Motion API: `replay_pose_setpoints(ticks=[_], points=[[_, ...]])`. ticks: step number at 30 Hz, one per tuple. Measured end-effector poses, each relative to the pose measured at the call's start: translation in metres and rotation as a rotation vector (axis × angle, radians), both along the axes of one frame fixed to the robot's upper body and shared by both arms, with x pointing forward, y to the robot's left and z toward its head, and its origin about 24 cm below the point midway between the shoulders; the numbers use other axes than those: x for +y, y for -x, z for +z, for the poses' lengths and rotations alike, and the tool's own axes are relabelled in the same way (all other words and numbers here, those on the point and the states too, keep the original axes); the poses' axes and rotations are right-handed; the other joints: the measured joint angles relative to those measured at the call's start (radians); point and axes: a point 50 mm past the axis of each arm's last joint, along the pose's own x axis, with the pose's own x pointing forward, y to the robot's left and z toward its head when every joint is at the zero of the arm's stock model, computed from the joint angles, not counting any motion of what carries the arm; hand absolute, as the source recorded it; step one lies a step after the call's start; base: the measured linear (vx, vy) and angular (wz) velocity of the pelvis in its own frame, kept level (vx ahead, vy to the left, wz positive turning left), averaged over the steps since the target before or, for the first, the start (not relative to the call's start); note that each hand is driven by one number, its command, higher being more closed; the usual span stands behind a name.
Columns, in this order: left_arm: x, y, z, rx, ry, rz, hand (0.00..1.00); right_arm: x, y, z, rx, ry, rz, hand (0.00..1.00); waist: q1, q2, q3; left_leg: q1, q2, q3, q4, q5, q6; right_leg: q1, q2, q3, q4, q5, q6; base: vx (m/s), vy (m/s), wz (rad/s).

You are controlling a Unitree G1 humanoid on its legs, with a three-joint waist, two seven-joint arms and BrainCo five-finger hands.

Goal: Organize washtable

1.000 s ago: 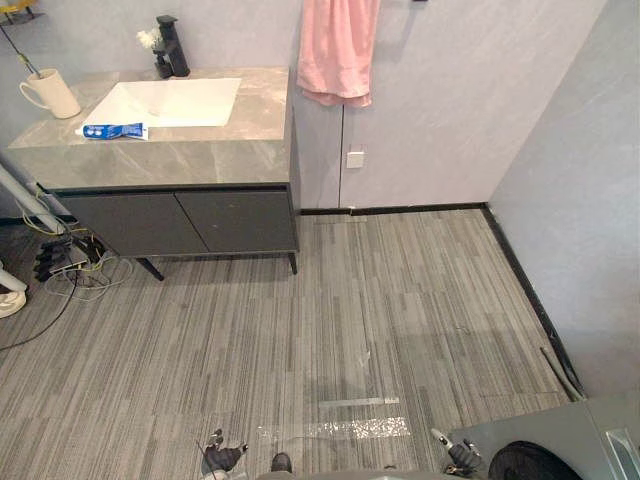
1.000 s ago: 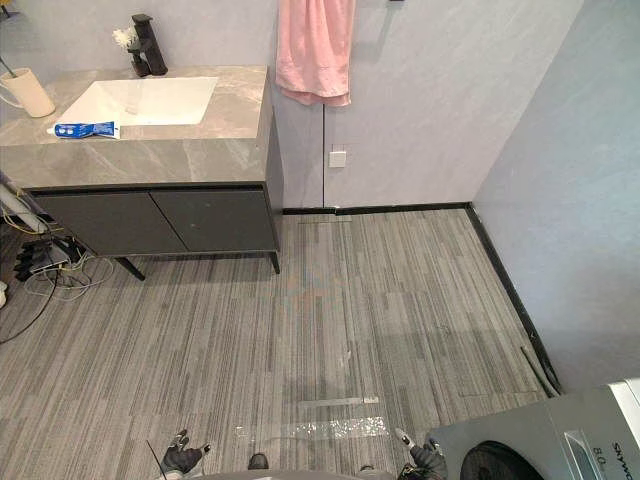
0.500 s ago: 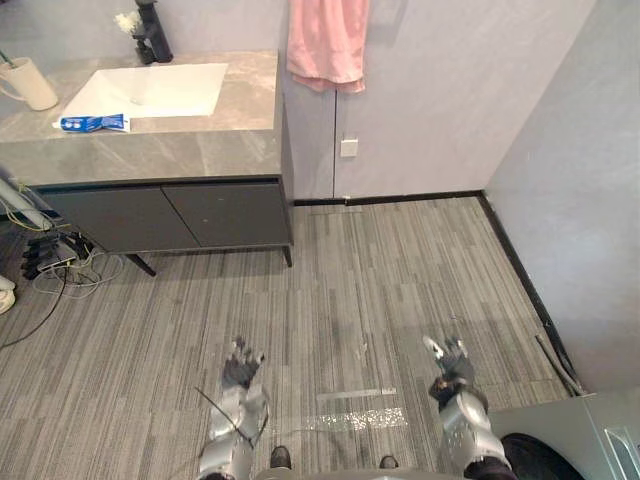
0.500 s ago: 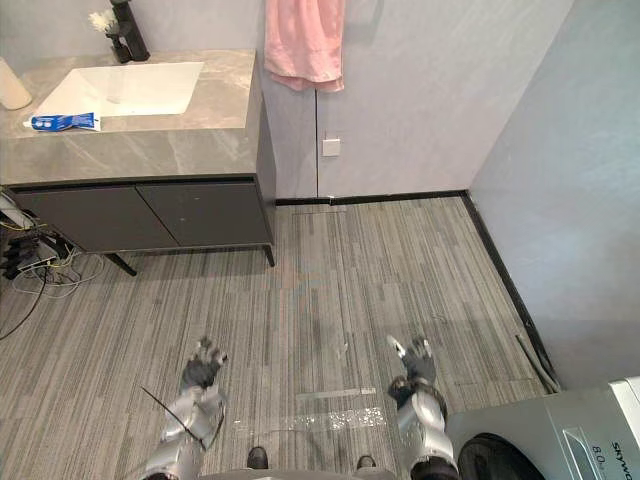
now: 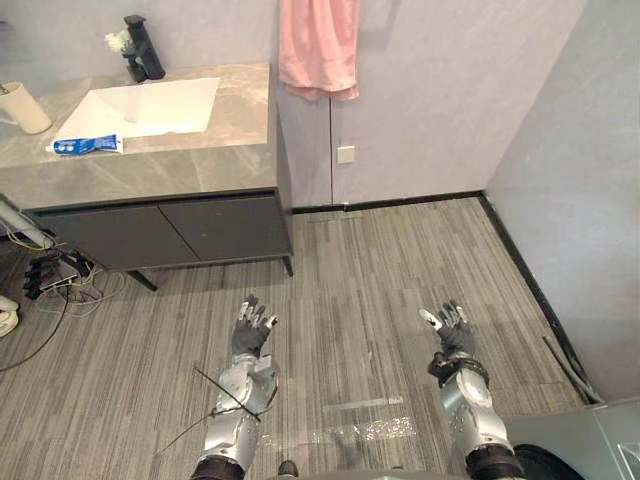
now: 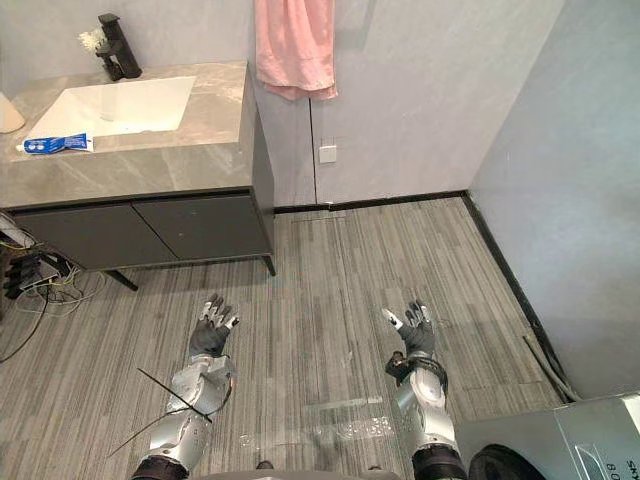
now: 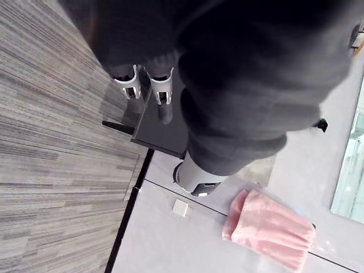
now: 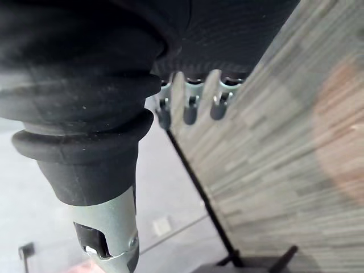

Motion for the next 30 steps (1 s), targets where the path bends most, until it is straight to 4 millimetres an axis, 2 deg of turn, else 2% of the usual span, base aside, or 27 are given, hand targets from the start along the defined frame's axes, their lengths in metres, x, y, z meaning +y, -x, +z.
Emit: replay_pose_setpoints(ticks=[4, 10, 13, 14, 15, 16, 17, 18, 19, 20, 21, 23, 24, 26, 27, 28, 29, 30], points=[[-0.002, 0.014, -0.011, 0.061, 0.006, 0.007, 0.0, 0.0, 0.019, -0.012, 0.064, -0.01, -0.016, 0.0, 0.0, -0.001, -0.001, -0.009, -0.003, 0.0, 0.0, -0.007, 0.01, -0.012, -0.001, -0.001, -0.002, -0.002, 0.002, -0.09, -0.01, -0.03], [-0.003, 0.03, -0.025, 0.136, 0.019, 0.026, 0.0, 0.0, 0.028, -0.019, 0.101, -0.012, -0.021, 0.0, 0.001, 0.007, -0.014, -0.02, -0.003, 0.002, -0.003, -0.004, 0.013, -0.036, -0.001, -0.004, -0.005, -0.005, 0.0, -0.15, -0.016, -0.06], [-0.006, 0.034, -0.027, 0.148, 0.034, 0.037, 0.0, -0.002, 0.03, -0.02, 0.111, -0.008, -0.032, 0.0, 0.004, 0.005, -0.032, -0.055, -0.006, 0.003, -0.001, -0.008, 0.014, -0.077, -0.003, -0.003, 0.007, -0.02, 0.004, -0.09, 0.001, -0.03], [-0.004, 0.033, -0.027, 0.145, 0.034, 0.049, 0.0, -0.001, 0.027, -0.018, 0.099, -0.01, -0.03, 0.0, 0.006, 0.002, -0.033, -0.077, -0.012, 0.008, 0.01, -0.009, 0.015, -0.12, -0.019, 0.003, 0.054, -0.046, 0.006, -0.03, 0.059, -0.08], [-0.003, 0.03, -0.025, 0.135, 0.032, 0.055, 0.0, 0.0, 0.022, -0.016, 0.086, -0.011, -0.03, 0.0, 0.004, -0.02, -0.022, -0.126, -0.035, 0.009, 0.106, -0.033, 0.049, -0.18, -0.054, 0.015, 0.151, -0.086, 0.012, -0.02, 0.08, -0.08], [-0.003, 0.028, -0.024, 0.129, 0.032, 0.054, 0.0, 0.0, 0.021, -0.015, 0.081, -0.01, -0.03, 0.0, 0.004, -0.029, -0.015, -0.152, -0.045, 0.012, 0.174, -0.075, 0.066, -0.204, -0.069, 0.021, 0.2, -0.11, 0.015, 0.01, 0.094, -0.01], [-0.003, 0.027, -0.023, 0.124, 0.032, 0.052, 0.0, 0.0, 0.019, -0.014, 0.077, -0.011, -0.031, 0.0, 0.0, -0.037, 0.002, -0.18, -0.055, 0.012, 0.275, -0.167, 0.061, -0.229, -0.087, 0.026, 0.304, -0.159, 0.014, 0.03, 0.056, 0.03], [-0.002, 0.025, -0.021, 0.117, 0.025, 0.053, 0.0, 0.001, 0.02, -0.015, 0.079, -0.012, -0.033, 0.0, -0.003, -0.055, 0.012, -0.169, -0.069, 0.004, 0.301, -0.203, 0.064, -0.243, -0.119, 0.024, 0.399, -0.187, 0.0, 0.06, 0.038, 0.01], [0.0, 0.022, -0.018, 0.104, 0.015, 0.059, 0.0, 0.003, 0.018, -0.014, 0.075, -0.016, -0.035, 0.0, -0.003, -0.064, 0.023, -0.159, -0.07, 0.0, 0.3, -0.212, 0.072, -0.275, -0.132, 0.007, 0.485, -0.179, -0.018, 0.11, 0.029, -0.04], [0.0, 0.018, -0.015, 0.088, 0.004, 0.055, 0.0, 0.007, 0.015, -0.012, 0.068, -0.019, -0.026, 0.0, -0.002, -0.047, 0.043, -0.148, -0.048, 0.001, 0.302, -0.215, 0.076, -0.331, -0.134, -0.012, 0.577, -0.177, -0.057, 0.12, 0.02, -0.08], [0.0, 0.015, -0.013, 0.078, 0.001, 0.053, 0.0, 0.008, 0.014, -0.012, 0.063, -0.023, -0.024, 0.0, -0.001, -0.039, 0.051, -0.147, -0.033, 0.0, 0.302, -0.221, 0.073, -0.35, -0.125, -0.028, 0.591, -0.194, -0.069, 0.16, 0.011, -0.11], [0.009, 0.003, -0.003, 0.037, -0.037, 0.062, 0.0, 0.013, 0.002, -0.003, 0.014, -0.034, -0.019, 0.0, -0.002, -0.04, 0.078, -0.135, 0.015, 0.002, 0.301, -0.237, 0.058, -0.403, -0.101, -0.09, 0.521, -0.207, -0.06, 0.16, -0.021, -0.13], [0.012, -0.003, 0.002, 0.012, -0.053, 0.06, 0.0, 0.012, -0.005, 0.002, -0.013, -0.031, -0.018, 0.0, -0.005, -0.045, 0.085, -0.127, 0.034, 0.004, 0.3, -0.252, 0.044, -0.426, -0.098, -0.117, 0.437, -0.181, -0.04, 0.26, -0.098, -0.13], [0.011, -0.011, 0.007, -0.014, -0.053, 0.066, 0.0, 0.01, -0.011, 0.01, -0.052, -0.019, -0.02, 0.0, -0.006, -0.047, 0.09, -0.079, 0.058, 0.009, 0.271, -0.275, 0.012, -0.449, -0.084, -0.143, 0.279, -0.07, -0.026, 0.45, -0.187, -0.05], [0.009, -0.011, 0.007, -0.018, -0.051, 0.068, 0.0, 0.008, -0.013, 0.014, -0.071, -0.009, -0.018, 0.0, -0.013, -0.043, 0.092, -0.053, 0.072, 0.006, 0.26, -0.287, -0.008, -0.445, -0.073, -0.141, 0.277, -0.004, -0.026, 0.58, -0.245, 0.18], [0.007, -0.011, 0.007, -0.014, -0.044, 0.068, 0.0, 0.004, -0.015, 0.02, -0.094, 0.014, -0.007, 0.0, -0.024, -0.025, 0.088, -0.017, 0.107, -0.001, 0.246, -0.299, -0.036, -0.444, -0.052, -0.146, 0.343, 0.029, -0.035, 0.53, -0.211, 0.23], [0.005, -0.009, 0.005, -0.009, -0.034, 0.073, 0.0, 0.002, -0.017, 0.023, -0.109, 0.026, 0.0, 0.0, -0.023, -0.006, 0.086, -0.006, 0.124, -0.001, 0.254, -0.291, -0.051, -0.443, -0.044, -0.154, 0.378, -0.01, -0.047, 0.55, -0.194, 0.2], [0.003, -0.008, 0.004, -0.006, -0.023, 0.078, 0.0, 0.002, -0.021, 0.027, -0.127, 0.03, 0.009, 0.0, -0.021, 0.007, 0.089, -0.05, 0.157, -0.004, 0.366, -0.276, -0.058, -0.443, -0.026, -0.176, 0.429, -0.062, -0.056, 0.45, -0.169, 0.07]])
